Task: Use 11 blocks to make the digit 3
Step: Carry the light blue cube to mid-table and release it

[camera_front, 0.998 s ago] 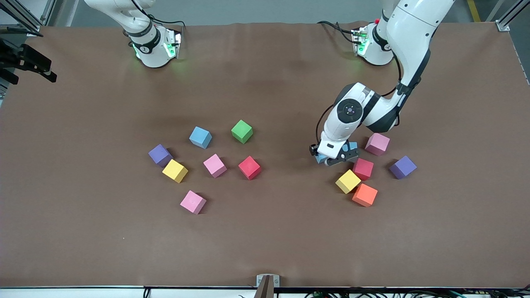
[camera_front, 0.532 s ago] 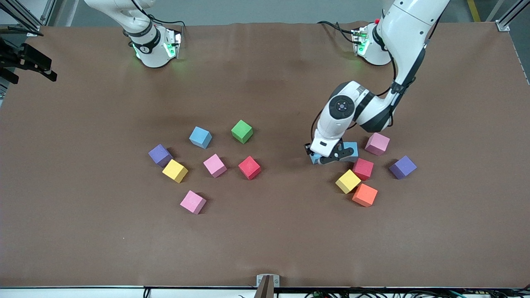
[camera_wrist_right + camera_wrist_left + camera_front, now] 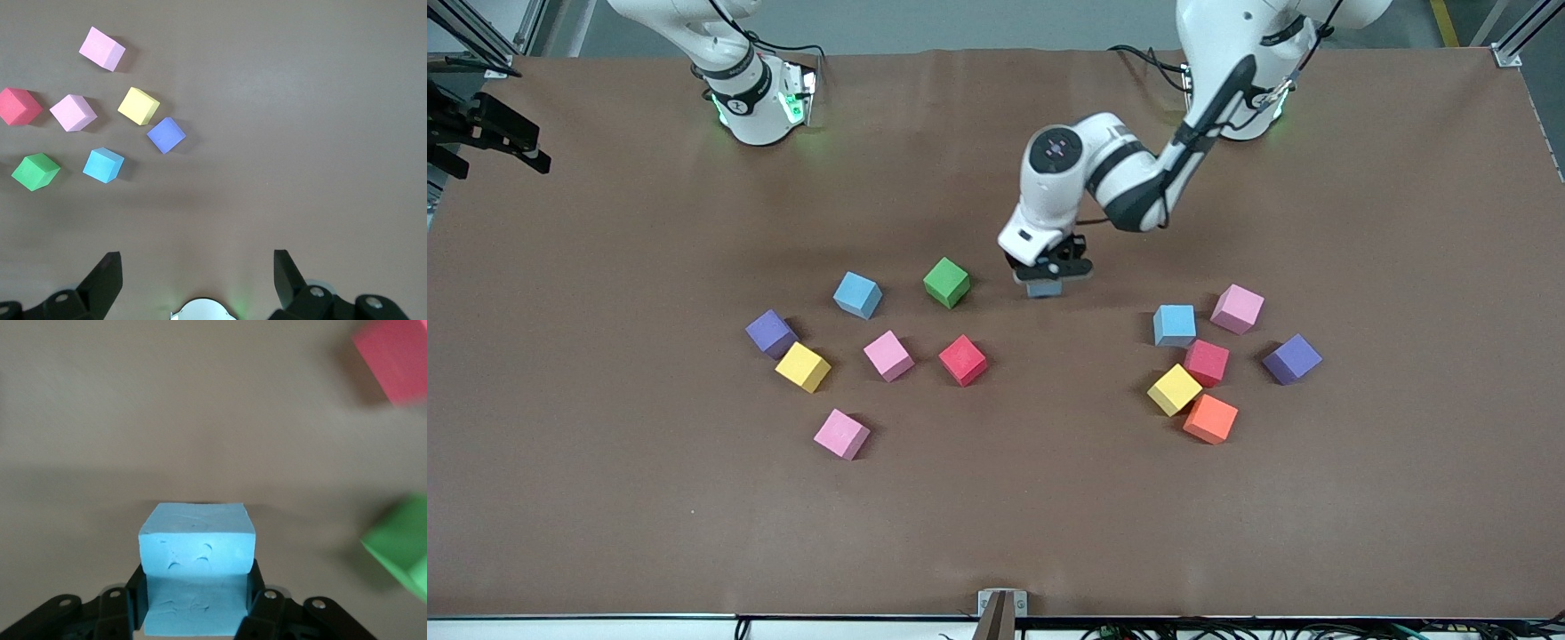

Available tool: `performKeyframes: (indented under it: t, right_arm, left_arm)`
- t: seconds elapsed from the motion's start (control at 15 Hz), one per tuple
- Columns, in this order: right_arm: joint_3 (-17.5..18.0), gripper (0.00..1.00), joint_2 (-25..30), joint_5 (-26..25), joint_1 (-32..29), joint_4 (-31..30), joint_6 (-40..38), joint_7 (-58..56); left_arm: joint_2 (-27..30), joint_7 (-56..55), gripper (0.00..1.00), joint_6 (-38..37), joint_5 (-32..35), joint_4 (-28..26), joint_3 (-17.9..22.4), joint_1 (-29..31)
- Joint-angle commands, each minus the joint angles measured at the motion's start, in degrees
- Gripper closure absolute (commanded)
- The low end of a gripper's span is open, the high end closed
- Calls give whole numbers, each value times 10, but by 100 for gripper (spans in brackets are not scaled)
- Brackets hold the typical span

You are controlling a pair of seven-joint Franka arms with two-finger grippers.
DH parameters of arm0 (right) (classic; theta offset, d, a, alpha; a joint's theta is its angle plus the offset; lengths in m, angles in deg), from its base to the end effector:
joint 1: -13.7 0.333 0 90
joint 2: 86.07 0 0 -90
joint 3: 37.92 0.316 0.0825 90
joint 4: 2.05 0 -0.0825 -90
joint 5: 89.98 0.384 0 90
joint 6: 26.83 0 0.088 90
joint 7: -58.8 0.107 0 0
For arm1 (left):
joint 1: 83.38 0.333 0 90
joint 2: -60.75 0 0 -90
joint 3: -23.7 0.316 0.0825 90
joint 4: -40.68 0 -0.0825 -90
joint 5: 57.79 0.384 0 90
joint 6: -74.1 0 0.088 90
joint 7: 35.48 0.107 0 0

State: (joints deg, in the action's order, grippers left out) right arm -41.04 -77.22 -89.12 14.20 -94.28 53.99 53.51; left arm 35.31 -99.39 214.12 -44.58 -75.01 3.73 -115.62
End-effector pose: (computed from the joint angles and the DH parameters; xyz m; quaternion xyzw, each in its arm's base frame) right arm 0.4875 -0.0230 0.6732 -0.9994 -0.0247 0.0216 0.0131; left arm 0.3746 -0.4736 0.2422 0.9995 0.0301 0.0053 0.0067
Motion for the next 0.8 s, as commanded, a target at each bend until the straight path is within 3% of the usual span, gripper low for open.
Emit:
performKeyframes:
  t: [0.0,0.73]
  right_arm:
    - [1,0,19,-9,-1,-19,2,-6]
    - [1,0,19,-9,-3,-19,2,-7]
  left_arm:
    - [7,-22,58,-10,13,-2,1,-41]
    - [-43,-11,58,26,16,30,0,-80]
